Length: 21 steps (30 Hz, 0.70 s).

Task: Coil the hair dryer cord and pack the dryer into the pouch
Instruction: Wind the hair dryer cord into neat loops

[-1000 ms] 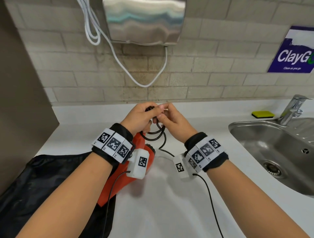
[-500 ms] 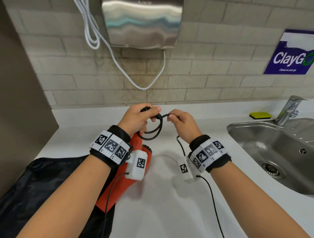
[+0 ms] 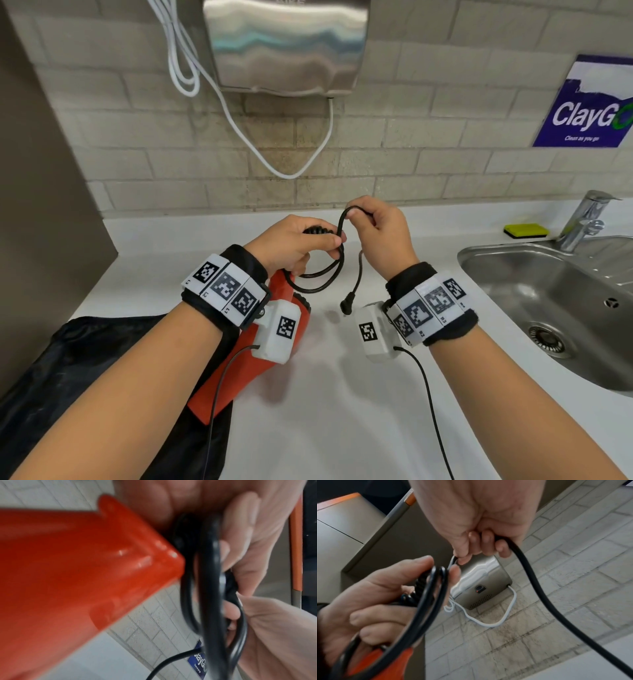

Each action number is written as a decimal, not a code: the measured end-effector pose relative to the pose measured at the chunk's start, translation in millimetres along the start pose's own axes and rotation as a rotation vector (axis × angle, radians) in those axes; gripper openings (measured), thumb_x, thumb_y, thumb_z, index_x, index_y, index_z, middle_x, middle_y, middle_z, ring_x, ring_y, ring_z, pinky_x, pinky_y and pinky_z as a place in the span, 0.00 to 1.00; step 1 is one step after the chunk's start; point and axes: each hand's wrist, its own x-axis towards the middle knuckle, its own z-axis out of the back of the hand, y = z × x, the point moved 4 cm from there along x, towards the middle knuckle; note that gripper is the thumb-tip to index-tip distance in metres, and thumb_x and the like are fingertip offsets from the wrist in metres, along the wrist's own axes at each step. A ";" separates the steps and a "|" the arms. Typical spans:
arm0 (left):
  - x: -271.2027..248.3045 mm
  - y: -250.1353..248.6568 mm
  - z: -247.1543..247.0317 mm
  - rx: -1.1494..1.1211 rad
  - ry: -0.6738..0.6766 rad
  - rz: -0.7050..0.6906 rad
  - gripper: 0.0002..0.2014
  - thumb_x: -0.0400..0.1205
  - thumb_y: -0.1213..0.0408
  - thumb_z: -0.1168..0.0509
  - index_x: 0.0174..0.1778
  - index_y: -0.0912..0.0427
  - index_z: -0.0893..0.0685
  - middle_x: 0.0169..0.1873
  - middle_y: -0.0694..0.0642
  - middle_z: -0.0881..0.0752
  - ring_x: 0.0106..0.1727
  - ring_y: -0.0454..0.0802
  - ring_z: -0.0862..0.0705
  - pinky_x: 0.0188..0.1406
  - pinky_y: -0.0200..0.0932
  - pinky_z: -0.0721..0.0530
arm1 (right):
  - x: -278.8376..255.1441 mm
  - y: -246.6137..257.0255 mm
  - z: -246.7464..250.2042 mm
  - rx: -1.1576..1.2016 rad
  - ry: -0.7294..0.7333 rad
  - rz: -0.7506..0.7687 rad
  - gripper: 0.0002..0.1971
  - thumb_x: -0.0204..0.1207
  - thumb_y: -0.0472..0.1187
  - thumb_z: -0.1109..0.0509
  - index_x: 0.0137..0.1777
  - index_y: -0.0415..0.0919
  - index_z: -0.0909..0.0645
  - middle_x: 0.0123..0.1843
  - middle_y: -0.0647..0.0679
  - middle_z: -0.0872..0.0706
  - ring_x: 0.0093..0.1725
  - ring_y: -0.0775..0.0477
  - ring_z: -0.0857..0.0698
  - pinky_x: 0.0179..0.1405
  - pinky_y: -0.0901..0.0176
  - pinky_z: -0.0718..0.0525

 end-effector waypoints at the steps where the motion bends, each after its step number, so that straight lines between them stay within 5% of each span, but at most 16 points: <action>1: -0.1 0.9 2.0 -0.013 -0.018 0.001 0.05 0.80 0.66 0.37 0.46 0.57 0.16 0.35 0.54 0.15 0.11 0.40 0.39 0.11 0.30 0.39 | -0.2 -3.7 -0.1 0.017 0.004 -0.006 0.07 0.77 0.31 0.37 0.43 0.33 0.17 0.32 0.54 0.20 0.30 0.67 0.24 0.33 0.79 0.27; 5: -0.2 4.1 10.0 -0.077 -0.113 -0.013 0.05 0.81 0.65 0.38 0.44 0.59 0.17 0.35 0.55 0.15 0.09 0.40 0.38 0.11 0.31 0.38 | -7.5 -35.9 -0.5 0.010 0.085 -0.128 0.06 0.78 0.34 0.37 0.41 0.40 0.19 0.34 0.51 0.22 0.30 0.62 0.26 0.33 0.77 0.28; 9: 0.6 5.7 11.0 -0.129 -0.156 -0.022 0.05 0.82 0.65 0.39 0.46 0.58 0.17 0.36 0.55 0.15 0.08 0.40 0.38 0.11 0.31 0.37 | -32.0 -90.1 -13.8 -0.182 0.294 -0.317 0.09 0.78 0.32 0.40 0.45 0.44 0.20 0.49 0.48 0.23 0.38 0.56 0.26 0.46 0.64 0.30; 13: 0.2 6.6 9.6 -0.165 -0.187 -0.051 0.06 0.82 0.66 0.39 0.48 0.57 0.17 0.37 0.55 0.15 0.09 0.40 0.37 0.10 0.31 0.35 | -60.5 -136.1 -23.8 -0.336 0.476 -0.541 0.10 0.78 0.30 0.40 0.48 0.42 0.19 0.55 0.45 0.24 0.50 0.49 0.24 0.51 0.62 0.29; 17: 0.1 6.6 12.6 -0.184 -0.234 -0.074 0.07 0.82 0.66 0.40 0.51 0.58 0.16 0.36 0.55 0.16 0.09 0.40 0.37 0.10 0.31 0.36 | -79.2 -149.7 -26.0 -0.293 0.570 -0.678 0.15 0.76 0.27 0.43 0.36 0.45 0.23 0.41 0.45 0.19 0.34 0.53 0.22 0.36 0.66 0.24; 19: 0.6 7.1 14.7 -0.194 -0.252 -0.078 0.07 0.82 0.65 0.40 0.51 0.58 0.17 0.36 0.55 0.16 0.09 0.40 0.38 0.10 0.31 0.37 | -78.9 -144.1 -25.2 -0.210 0.564 -0.668 0.17 0.75 0.25 0.44 0.35 0.47 0.24 0.42 0.47 0.20 0.36 0.51 0.21 0.32 0.68 0.25; 21: 1.1 7.5 15.9 -0.199 -0.264 -0.076 0.07 0.82 0.65 0.39 0.52 0.58 0.17 0.36 0.55 0.16 0.09 0.39 0.38 0.11 0.31 0.37 | -79.6 -135.2 -28.2 -0.086 0.634 -0.693 0.17 0.75 0.24 0.43 0.45 0.48 0.23 0.48 0.50 0.20 0.45 0.48 0.22 0.33 0.68 0.25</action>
